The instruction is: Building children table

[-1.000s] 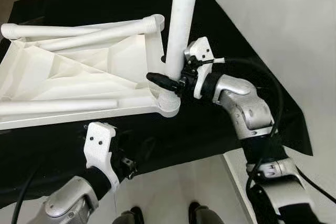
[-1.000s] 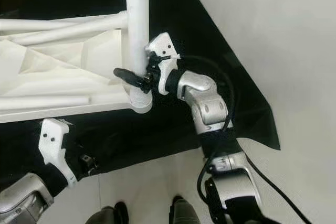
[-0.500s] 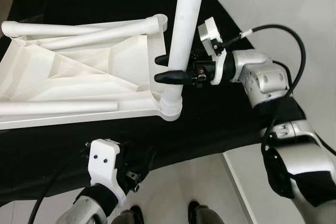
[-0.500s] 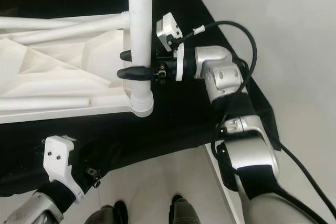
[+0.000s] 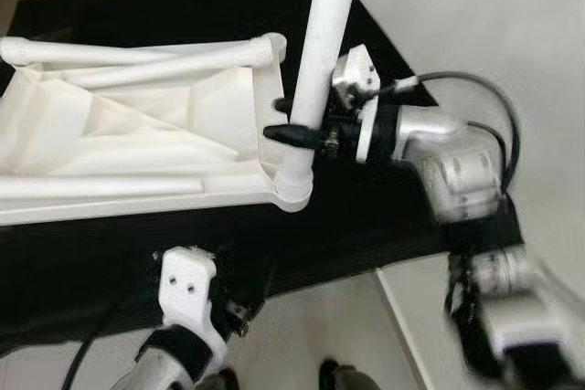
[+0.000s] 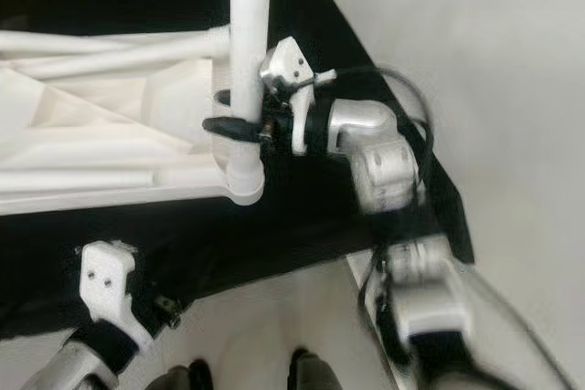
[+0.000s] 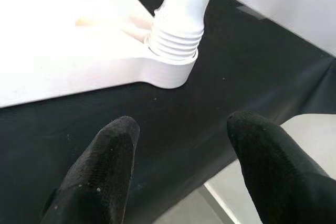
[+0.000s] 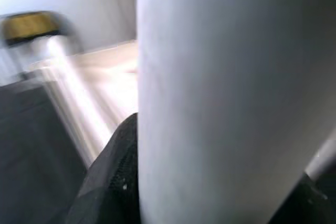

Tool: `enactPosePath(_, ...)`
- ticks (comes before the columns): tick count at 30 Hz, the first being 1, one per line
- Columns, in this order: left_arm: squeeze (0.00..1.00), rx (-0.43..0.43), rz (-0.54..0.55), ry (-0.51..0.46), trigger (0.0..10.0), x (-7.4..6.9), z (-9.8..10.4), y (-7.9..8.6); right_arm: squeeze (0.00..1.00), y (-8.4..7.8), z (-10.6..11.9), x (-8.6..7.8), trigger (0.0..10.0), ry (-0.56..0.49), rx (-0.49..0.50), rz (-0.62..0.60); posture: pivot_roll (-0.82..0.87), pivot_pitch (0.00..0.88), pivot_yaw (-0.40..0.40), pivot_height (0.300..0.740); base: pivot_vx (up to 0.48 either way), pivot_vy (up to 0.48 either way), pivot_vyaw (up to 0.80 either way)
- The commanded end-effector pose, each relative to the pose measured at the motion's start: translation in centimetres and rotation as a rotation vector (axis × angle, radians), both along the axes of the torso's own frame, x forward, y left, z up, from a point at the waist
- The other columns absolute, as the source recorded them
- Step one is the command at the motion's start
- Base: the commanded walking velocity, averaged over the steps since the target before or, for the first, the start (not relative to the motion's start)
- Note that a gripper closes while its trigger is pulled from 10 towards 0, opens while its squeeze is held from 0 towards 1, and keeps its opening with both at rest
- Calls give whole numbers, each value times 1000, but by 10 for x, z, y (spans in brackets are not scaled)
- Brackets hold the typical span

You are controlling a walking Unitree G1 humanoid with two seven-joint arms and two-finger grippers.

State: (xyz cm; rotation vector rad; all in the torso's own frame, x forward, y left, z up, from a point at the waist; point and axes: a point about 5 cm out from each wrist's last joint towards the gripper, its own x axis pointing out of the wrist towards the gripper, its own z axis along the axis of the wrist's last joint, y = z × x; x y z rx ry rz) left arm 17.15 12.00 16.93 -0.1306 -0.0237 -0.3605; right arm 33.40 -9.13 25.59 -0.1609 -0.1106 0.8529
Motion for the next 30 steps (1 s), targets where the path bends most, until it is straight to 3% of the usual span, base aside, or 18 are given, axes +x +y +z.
enactPosePath(1,0,11,18,2,10000,-1,-1,3,0,-22,-59,-9,0,194,-131,-376,-43,317,-34,740,0,0,0)
enactPosePath(2,0,11,18,2,10000,-1,-1,3,0,-22,-59,-9,0,194,-131,-376,-43,317,-34,740,0,0,0)
enactPosePath(4,0,19,16,-9,10000,1,-2,2,0,11,-68,-9,0,198,-83,-352,-43,298,-16,740,0,0,0)
enactPosePath(5,0,19,16,-9,10000,1,-2,2,0,11,-68,-9,0,198,-83,-352,-43,298,-16,740,0,0,0)
enactPosePath(7,0,23,19,-16,10000,3,-4,2,0,34,-67,3,0,182,-59,-312,-52,281,-8,740,0,0,0)
enactPosePath(8,0,23,19,-16,10000,3,-4,2,0,34,-67,3,0,182,-59,-312,-52,281,-8,740,0,0,0)
enactPosePath(9,0,20,25,-21,10000,5,-5,2,0,48,-62,17,0,160,-49,-297,-44,283,-9,740,0,0,0)
enactPosePath(13,0,21,31,-27,10000,5,-5,3,0,52,-56,19,0,162,-53,-297,-44,283,-9,740,0,0,0)
enactPosePath(15,0,21,38,-29,10000,5,-5,3,0,48,-48,22,9137,145,-65,-323,-49,280,-5,740,0,0,0)
enactPosePath(16,0,19,39,-30,10000,5,-5,3,0,45,-45,22,10000,125,-69,-311,-49,279,-5,740,0,0,0)
enactPosePath(17,0,18,39,-31,10000,6,-5,3,961,42,-41,22,10000,121,-64,-302,-50,280,-5,740,0,0,0)
enactPosePath(20,0,17,39,-31,10000,6,-5,2,961,40,-40,22,10000,120,-60,-294,-50,280,-5,740,0,0,0)
enactPosePath(21,0,16,38,-34,10000,7,-5,1,1000,37,-31,24,10000,91,-21,-175,-42,281,-8,740,0,0,0)
enactPosePath(24,0,16,39,-39,10000,7,-5,1,1000,35,-20,26,10000,52,12,-38,-41,281,-10,740,0,0,0)
enactPosePath(25,0,16,41,-42,10000,8,-4,0,412,32,-11,26,10000,10,15,59,-38,280,-13,740,0,0,0)
enactPosePath(26,0,16,41,-42,10000,8,-4,0,412,32,-11,26,10000,10,15,59,-38,280,-13,740,0,0,0)
enactPosePath(27,0,16,42,-43,10000,8,-4,0,0,31,-6,26,10000,-8,16,109,-37,280,-14,740,0,0,0)
enactPosePath(30,0,17,44,-47,10000,8,-5,-1,0,30,1,27,10000,-34,15,225,-30,279,-18,740,0,0,0)
